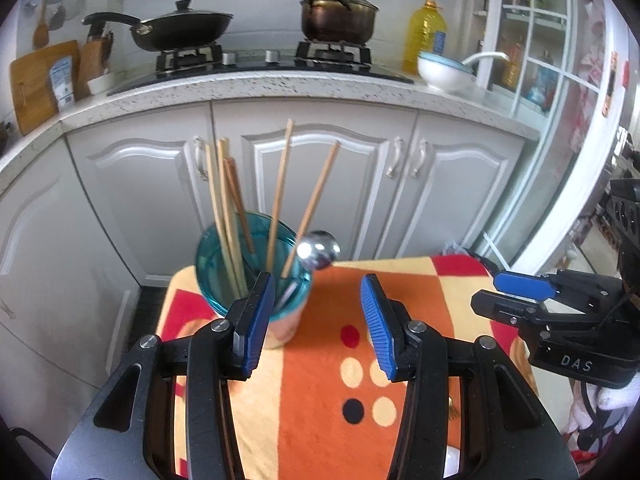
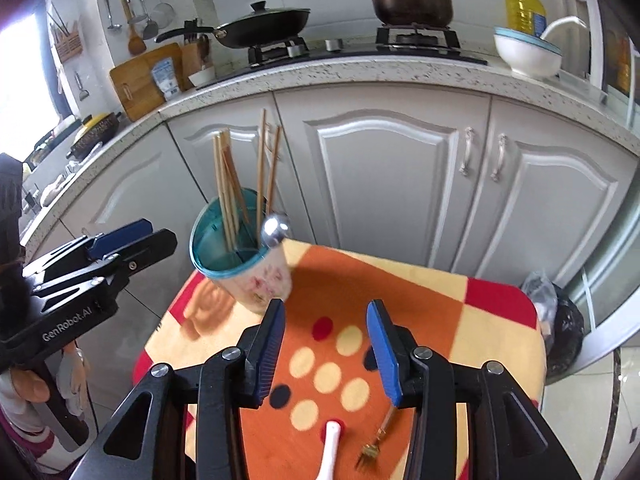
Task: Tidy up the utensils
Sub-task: 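Move both tools over the white plastic spoon and gold fork, then grasp the white plastic spoon with the left tool while the right tool grasps the gold fork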
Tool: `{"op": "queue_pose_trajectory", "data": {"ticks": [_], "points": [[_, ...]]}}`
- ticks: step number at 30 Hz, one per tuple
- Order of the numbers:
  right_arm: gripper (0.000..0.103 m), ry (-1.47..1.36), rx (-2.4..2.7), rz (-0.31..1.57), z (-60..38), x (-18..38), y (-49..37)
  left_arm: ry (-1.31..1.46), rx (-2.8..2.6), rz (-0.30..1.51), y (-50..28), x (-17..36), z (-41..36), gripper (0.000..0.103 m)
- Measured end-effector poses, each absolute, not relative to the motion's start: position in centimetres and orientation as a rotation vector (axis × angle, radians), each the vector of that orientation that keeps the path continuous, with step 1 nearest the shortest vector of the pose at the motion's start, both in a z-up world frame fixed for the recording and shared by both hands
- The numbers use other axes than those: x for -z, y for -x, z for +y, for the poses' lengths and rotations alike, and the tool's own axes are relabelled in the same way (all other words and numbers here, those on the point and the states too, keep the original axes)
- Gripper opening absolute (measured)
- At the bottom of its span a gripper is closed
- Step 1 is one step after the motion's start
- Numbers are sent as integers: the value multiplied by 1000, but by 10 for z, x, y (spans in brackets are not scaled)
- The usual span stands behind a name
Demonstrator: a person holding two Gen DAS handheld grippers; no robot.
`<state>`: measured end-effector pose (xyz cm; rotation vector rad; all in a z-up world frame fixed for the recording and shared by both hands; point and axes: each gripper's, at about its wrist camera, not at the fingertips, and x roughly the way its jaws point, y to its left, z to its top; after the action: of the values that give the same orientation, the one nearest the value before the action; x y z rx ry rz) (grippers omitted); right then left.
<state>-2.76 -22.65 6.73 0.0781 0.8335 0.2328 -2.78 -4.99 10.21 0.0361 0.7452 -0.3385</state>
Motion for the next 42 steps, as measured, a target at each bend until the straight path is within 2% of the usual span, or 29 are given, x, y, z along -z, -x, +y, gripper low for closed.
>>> {"op": "queue_pose_trajectory", "data": {"ticks": [2, 5, 19, 30, 31, 33, 35, 40, 42], "points": [[43, -90, -215, 846, -233, -62, 32, -31, 368, 771, 30, -97, -54, 44], [53, -97, -186, 880, -245, -49, 40, -19, 425, 821, 33, -87, -58, 44], [53, -160, -110, 1142, -290, 63, 62, 37, 663, 1206, 48, 26, -110, 44], [53, -203, -139, 1173, -298, 79, 53, -13, 750, 1304, 42, 78, -151, 43], [53, -205, -138, 1178, -299, 81, 50, -6, 751, 1309, 40, 81, -152, 41], [53, -213, -144, 1186, -299, 85, 43, 3, 751, 1317, 37, 85, -154, 23], [53, -216, -155, 1190, -298, 87, 37, 0, 748, 1312, 35, 87, -155, 14], [53, -214, -182, 1210, -292, 92, 18, 1, 745, 1309, 31, 87, -149, 12], [45, -212, -186, 1218, -289, 95, 10, 15, 730, 1310, 27, 86, -144, 11]]}}
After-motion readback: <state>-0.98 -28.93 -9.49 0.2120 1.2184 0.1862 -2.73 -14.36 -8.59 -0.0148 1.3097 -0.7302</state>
